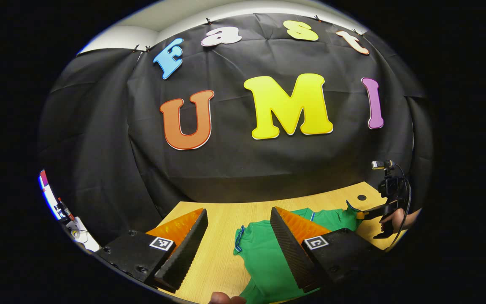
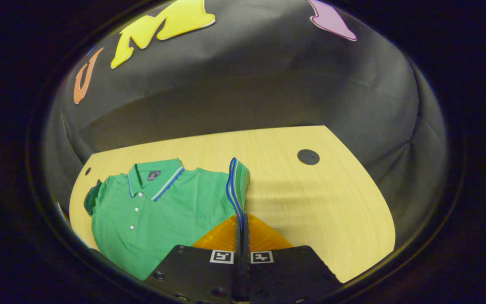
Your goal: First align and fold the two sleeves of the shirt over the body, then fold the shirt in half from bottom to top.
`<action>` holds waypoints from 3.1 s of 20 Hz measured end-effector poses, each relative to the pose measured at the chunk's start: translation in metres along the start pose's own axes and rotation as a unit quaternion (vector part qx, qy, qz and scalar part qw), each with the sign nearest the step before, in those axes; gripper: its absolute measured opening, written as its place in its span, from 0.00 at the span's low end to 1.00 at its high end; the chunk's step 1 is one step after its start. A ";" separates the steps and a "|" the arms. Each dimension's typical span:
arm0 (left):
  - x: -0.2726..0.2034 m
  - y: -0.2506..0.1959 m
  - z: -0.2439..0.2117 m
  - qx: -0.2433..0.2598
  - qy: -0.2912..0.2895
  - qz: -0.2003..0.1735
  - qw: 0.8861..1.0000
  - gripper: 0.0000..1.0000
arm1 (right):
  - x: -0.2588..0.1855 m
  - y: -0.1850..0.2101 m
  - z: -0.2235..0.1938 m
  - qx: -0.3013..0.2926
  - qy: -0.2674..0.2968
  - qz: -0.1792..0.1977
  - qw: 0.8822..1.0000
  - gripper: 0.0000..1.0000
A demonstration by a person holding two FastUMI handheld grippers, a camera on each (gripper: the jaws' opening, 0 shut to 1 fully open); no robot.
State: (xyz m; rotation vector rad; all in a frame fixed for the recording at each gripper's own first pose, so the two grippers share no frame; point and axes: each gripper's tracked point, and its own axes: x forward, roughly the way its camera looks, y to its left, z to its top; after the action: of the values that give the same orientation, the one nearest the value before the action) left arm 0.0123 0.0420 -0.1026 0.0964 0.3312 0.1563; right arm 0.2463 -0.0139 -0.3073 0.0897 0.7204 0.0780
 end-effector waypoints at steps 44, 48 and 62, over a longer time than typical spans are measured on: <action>0.164 0.010 -0.200 -0.074 0.187 -0.105 0.974 0.97 | -0.269 0.078 0.013 -0.040 -0.128 0.012 0.991 0.96; 0.193 0.018 -0.246 -0.065 0.224 -0.090 0.968 0.97 | -0.283 0.055 0.003 -0.030 -0.119 -0.015 0.992 0.96; 0.224 0.023 -0.270 -0.035 0.245 -0.114 0.962 0.18 | -0.272 0.047 -0.008 -0.010 -0.085 -0.029 0.996 0.96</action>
State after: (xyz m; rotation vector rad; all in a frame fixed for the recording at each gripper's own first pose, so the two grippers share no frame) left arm 0.1289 0.1211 -0.4249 -0.0540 0.8280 -0.0407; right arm 0.0351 0.0053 -0.1303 0.0557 0.5521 0.0217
